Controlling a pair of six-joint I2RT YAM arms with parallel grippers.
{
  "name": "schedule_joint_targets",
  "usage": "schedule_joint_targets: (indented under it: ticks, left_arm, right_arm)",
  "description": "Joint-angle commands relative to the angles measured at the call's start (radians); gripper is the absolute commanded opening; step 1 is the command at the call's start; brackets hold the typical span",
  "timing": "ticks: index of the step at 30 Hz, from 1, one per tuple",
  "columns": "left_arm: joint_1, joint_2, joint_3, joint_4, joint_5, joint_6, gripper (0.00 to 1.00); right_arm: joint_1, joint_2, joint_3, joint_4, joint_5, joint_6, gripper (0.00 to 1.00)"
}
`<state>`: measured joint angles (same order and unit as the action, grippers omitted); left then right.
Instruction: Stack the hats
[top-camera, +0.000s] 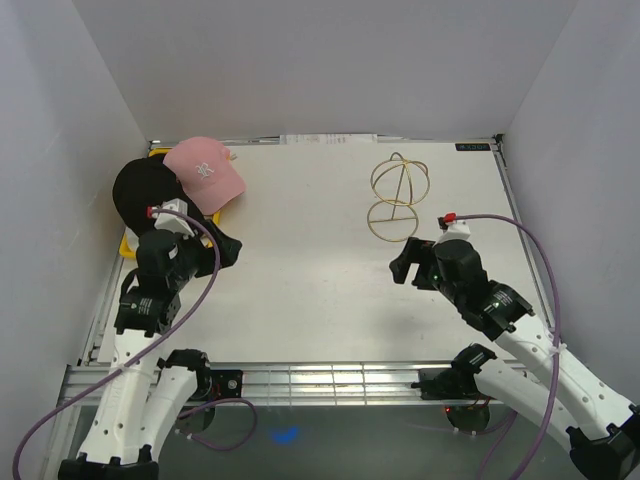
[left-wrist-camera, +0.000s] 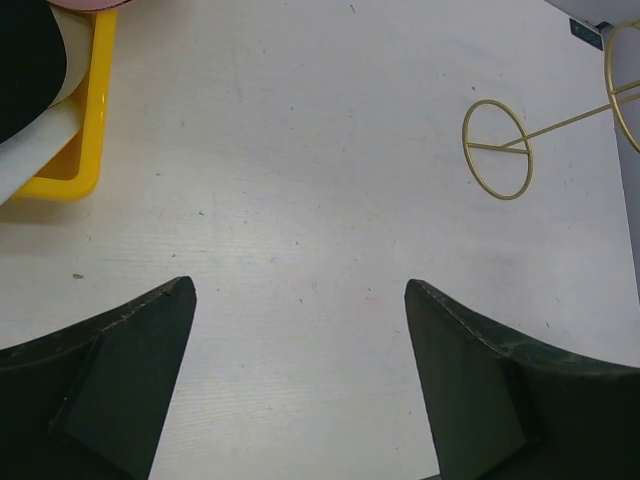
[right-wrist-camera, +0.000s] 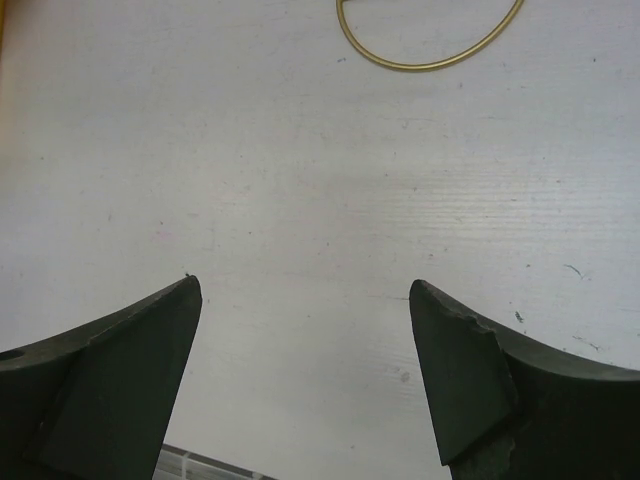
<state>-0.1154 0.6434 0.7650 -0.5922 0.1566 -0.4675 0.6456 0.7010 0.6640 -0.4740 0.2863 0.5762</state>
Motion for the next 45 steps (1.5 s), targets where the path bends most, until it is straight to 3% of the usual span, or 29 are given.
schedule_joint_targets:
  ticks: [1,7,13,17,21,29,39,45]
  left_arm:
    - [-0.004,0.021,0.034,-0.023,-0.022,0.007,0.95]
    - [-0.003,0.053,0.094,-0.064,-0.058,-0.013,0.94]
    - [-0.004,0.111,0.206,-0.133,-0.140,-0.075,0.91]
    - [-0.004,0.182,0.331,-0.201,-0.270,-0.121,0.89]
    - [-0.004,0.310,0.508,-0.297,-0.506,-0.166,0.88]
    - [0.000,0.524,0.661,-0.365,-0.804,-0.185,0.90]
    - [0.221,0.810,0.890,-0.296,-0.776,-0.063,0.92]
    - [0.261,0.958,1.002,-0.270,-0.732,-0.013,0.94]
  right_arm:
    - [0.005,-0.023,0.036,-0.018,0.002,-0.018,0.89]
    - [0.003,-0.031,0.083,-0.078,-0.004,-0.050,0.89]
    - [0.003,0.008,0.126,-0.084,-0.117,-0.093,0.89]
    - [0.003,0.064,0.177,-0.084,-0.228,-0.108,0.90]
    - [0.003,0.097,0.174,-0.066,-0.272,-0.101,0.90]
    - [0.005,0.149,0.163,-0.029,-0.352,-0.091,0.90]
    - [0.003,0.175,0.164,0.018,-0.415,-0.072,0.91]
    - [0.003,0.195,0.180,0.025,-0.418,-0.079,0.91]
